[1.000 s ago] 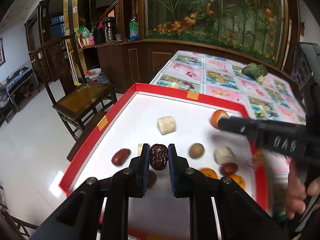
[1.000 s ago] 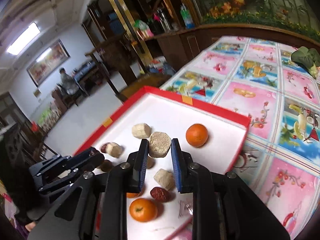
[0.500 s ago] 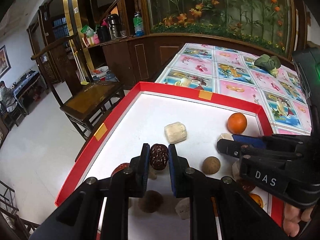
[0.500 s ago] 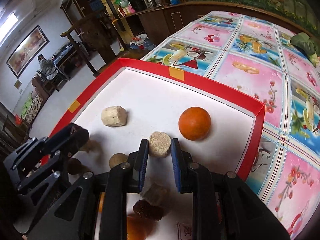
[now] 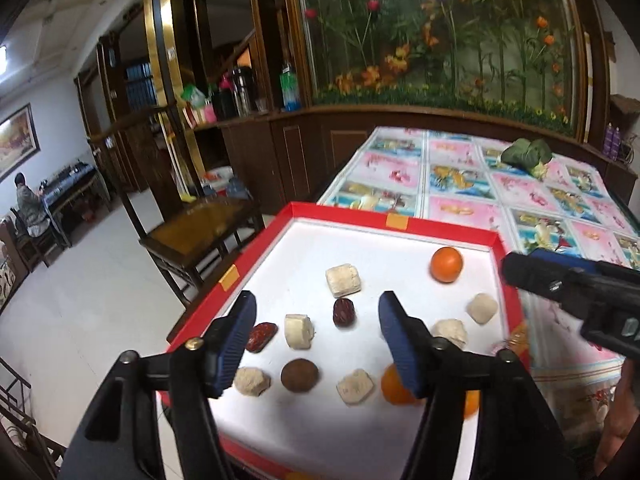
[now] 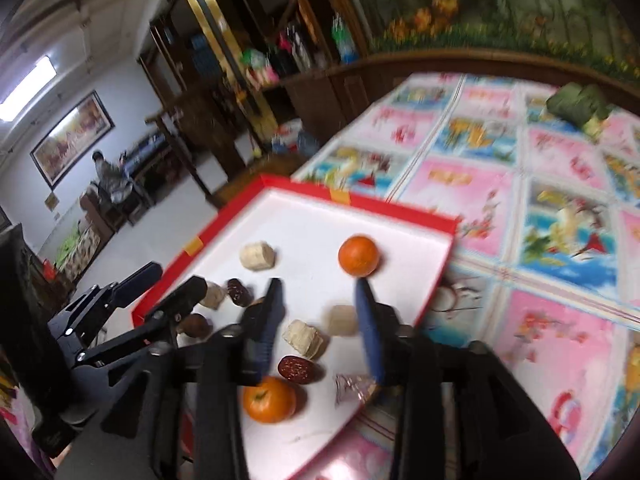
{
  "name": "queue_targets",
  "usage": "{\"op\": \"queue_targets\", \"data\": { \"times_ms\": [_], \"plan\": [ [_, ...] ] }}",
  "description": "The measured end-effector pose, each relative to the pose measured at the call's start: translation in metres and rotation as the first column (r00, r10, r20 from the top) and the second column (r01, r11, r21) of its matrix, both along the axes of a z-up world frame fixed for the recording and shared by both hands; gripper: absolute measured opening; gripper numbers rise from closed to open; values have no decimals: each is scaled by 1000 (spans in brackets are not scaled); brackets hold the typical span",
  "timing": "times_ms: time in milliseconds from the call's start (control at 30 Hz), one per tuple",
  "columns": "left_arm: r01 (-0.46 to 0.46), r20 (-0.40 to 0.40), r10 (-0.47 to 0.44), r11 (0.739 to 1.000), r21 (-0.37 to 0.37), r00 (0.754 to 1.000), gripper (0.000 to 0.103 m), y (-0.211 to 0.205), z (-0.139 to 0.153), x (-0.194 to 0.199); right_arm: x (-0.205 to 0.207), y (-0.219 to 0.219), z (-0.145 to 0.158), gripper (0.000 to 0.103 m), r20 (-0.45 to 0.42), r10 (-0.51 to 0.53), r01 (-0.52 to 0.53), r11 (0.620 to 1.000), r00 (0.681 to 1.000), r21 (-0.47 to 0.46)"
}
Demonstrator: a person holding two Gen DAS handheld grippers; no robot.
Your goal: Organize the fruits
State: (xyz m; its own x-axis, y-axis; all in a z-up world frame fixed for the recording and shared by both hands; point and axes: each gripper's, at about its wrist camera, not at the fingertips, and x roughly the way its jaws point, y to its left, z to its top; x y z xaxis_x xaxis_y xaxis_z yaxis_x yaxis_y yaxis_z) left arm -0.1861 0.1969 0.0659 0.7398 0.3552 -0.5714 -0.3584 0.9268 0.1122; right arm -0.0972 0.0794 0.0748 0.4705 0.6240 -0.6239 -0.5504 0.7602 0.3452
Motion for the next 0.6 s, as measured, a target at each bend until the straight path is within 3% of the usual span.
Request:
{"op": "queue_targets", "data": {
  "times_ms": [167, 300, 433, 500, 533, 600],
  "plan": [
    [11, 52, -12, 1000, 25, 999, 77, -17, 13, -28, -42, -27, 24, 53, 126, -46, 40, 998, 991, 46],
    [19, 98, -23, 999, 39, 995, 82, -27, 28, -53, -76, -41, 37, 67, 223, -87, 73, 995, 971, 66],
    [13, 143, -20, 999, 48, 990, 87, -34, 42, -81, -113, -55, 51, 73, 295, -115, 95, 992, 949, 80],
    [-5, 169, -7, 998, 65, 986, 102, -37, 48, -97, -132, -63, 59, 81, 313, -138, 113, 989, 940, 98],
    [-12, 195, -3, 997, 75, 981, 103, -39, 53, -107, -139, -67, 63, 83, 320, -151, 122, 986, 935, 111],
    [-4, 231, -14, 997, 74, 973, 103, -41, 59, -120, -154, -75, 71, 98, 327, -175, 136, 981, 929, 138]
  ]
}}
